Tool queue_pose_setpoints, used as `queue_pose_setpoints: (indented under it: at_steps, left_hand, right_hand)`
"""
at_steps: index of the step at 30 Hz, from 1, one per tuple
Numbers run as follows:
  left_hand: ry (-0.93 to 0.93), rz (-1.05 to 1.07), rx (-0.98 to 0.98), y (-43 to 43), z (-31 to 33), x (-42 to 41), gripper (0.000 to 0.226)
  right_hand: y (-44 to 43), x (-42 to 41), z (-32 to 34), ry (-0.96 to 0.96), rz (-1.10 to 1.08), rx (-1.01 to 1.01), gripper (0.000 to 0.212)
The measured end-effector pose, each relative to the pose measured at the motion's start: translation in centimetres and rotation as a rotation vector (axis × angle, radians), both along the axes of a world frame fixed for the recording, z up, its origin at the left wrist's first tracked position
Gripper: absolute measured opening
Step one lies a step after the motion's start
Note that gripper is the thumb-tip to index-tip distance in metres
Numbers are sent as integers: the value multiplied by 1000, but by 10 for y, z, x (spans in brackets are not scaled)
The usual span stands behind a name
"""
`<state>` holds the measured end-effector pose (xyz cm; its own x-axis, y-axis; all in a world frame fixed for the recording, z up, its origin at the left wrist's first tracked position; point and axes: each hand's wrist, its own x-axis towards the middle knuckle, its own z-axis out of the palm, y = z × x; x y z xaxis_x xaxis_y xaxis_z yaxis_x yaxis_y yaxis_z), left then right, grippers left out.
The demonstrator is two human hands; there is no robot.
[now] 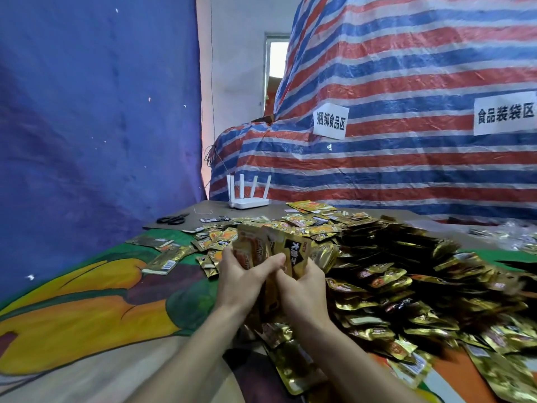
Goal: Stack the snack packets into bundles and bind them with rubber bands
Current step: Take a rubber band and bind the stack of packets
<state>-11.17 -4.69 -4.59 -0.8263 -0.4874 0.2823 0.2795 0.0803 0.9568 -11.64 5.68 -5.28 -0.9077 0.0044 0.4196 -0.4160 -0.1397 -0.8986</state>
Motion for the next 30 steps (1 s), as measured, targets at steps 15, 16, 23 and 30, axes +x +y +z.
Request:
queue_pose_setpoints:
  at_steps: [15,16,23,30]
  left_hand:
    - [69,-134,83,-6,-17,-3,73]
    - [70,-123,55,-8,-19,-3,72]
    - [240,-321,-149,-8,-23,-1,108]
    - [179,-139,-148,-10,-18,6,43]
  right_hand:
    - [1,9,22,-354,427,-449,40]
    - [1,6,22,-312,393,-368,47]
    - [8,2,24,58,-44,63,23]
    - [19,5,29,310,-377,185,9]
